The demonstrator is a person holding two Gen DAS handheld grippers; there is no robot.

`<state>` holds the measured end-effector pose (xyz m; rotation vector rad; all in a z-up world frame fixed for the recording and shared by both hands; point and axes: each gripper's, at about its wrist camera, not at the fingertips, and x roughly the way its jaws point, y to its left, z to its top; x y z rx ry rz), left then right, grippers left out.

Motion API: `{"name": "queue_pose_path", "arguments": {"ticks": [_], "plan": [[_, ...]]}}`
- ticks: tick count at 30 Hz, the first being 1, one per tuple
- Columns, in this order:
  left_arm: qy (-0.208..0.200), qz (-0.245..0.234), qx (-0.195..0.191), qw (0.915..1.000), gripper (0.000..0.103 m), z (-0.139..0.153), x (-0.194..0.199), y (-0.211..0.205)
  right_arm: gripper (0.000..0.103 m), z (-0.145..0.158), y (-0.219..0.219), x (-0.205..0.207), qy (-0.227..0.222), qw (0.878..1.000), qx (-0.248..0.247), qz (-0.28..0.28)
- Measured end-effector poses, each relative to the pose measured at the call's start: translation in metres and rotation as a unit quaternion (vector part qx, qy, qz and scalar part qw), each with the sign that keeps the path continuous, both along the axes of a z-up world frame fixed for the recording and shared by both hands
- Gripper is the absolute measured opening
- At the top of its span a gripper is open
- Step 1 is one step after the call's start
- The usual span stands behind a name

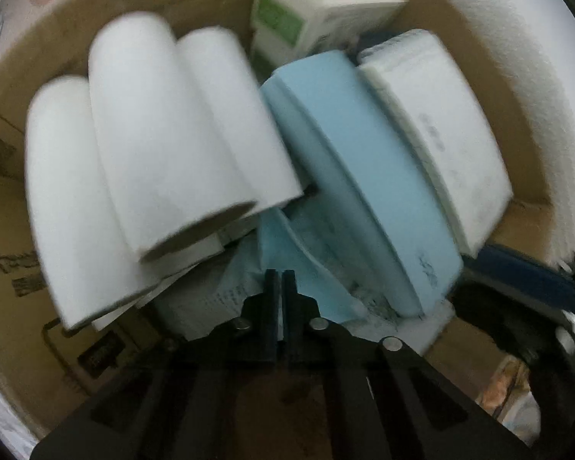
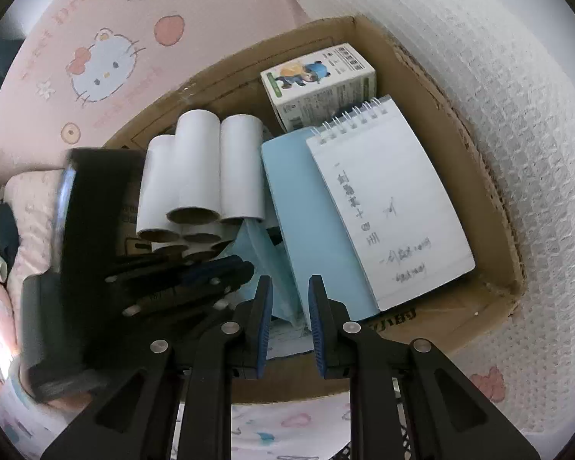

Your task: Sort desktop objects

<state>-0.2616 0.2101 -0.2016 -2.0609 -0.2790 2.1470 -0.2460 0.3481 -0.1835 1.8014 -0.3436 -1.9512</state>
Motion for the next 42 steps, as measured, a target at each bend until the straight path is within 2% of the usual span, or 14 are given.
{"name": "queue_pose_path", "arguments": {"ticks": [4,8,11,15,22,26,28,30,32,33,35,37,40,42], "plan": [[-0.011,0.005,-0.004,0.9999,0.001,-0.006,-0.003,0.000,0.016,0.002,0.000,-0.001,0.008,1.000,0.000,0.006],[-0.013,-0.035,-0.034,0.9987,0.001,-0.016,-0.003,0.013,0.016,0.000,-0.003,-0.008,0.012,1.000,0.018,0.010],[-0.029,-0.025,-0.015,0.9992,0.001,-0.023,-0.005,0.008,0.016,0.000,-0.001,-0.016,0.009,1.000,0.022,0.002],[-0.073,-0.014,0.004,0.9972,0.002,-0.042,-0.009,0.001,0.016,0.002,0.003,-0.024,0.013,1.000,0.018,-0.005],[-0.079,-0.050,-0.029,0.9952,0.002,-0.047,-0.005,0.010,0.016,0.002,0.013,-0.040,0.013,0.999,0.020,-0.025],[-0.080,-0.051,-0.016,0.9954,0.002,-0.045,-0.004,0.003,0.016,-0.002,0.015,-0.045,0.006,0.999,0.018,-0.028],[-0.065,-0.059,-0.002,0.9961,0.006,-0.035,-0.002,0.000,0.016,-0.002,0.011,-0.044,0.004,1.000,0.023,-0.018],[-0.043,-0.082,0.001,0.9957,0.019,-0.019,0.004,0.002,0.016,-0.002,0.008,-0.040,0.001,1.000,0.024,-0.006],[-0.014,-0.109,-0.002,0.9939,0.040,0.001,0.013,0.003,0.016,-0.003,0.005,-0.034,-0.008,1.000,0.027,0.002],[0.003,-0.119,-0.006,0.9928,0.044,0.012,0.017,0.001,0.016,-0.002,0.004,-0.031,-0.009,0.999,0.030,0.007],[0.034,-0.128,-0.018,0.9911,0.045,0.033,0.026,-0.008,0.015,0.000,0.001,-0.026,-0.011,0.999,0.037,0.015],[0.055,-0.110,-0.008,0.9924,0.045,0.050,0.033,-0.026,0.015,0.004,-0.002,-0.021,-0.013,0.999,0.035,0.018],[0.074,-0.064,0.033,0.9947,0.045,0.070,0.042,-0.062,0.015,0.008,-0.010,-0.016,-0.022,0.999,0.022,0.027],[0.087,-0.039,0.073,0.9927,0.041,0.081,0.048,-0.087,0.015,0.007,-0.016,-0.014,-0.033,0.999,0.015,0.031]]}}
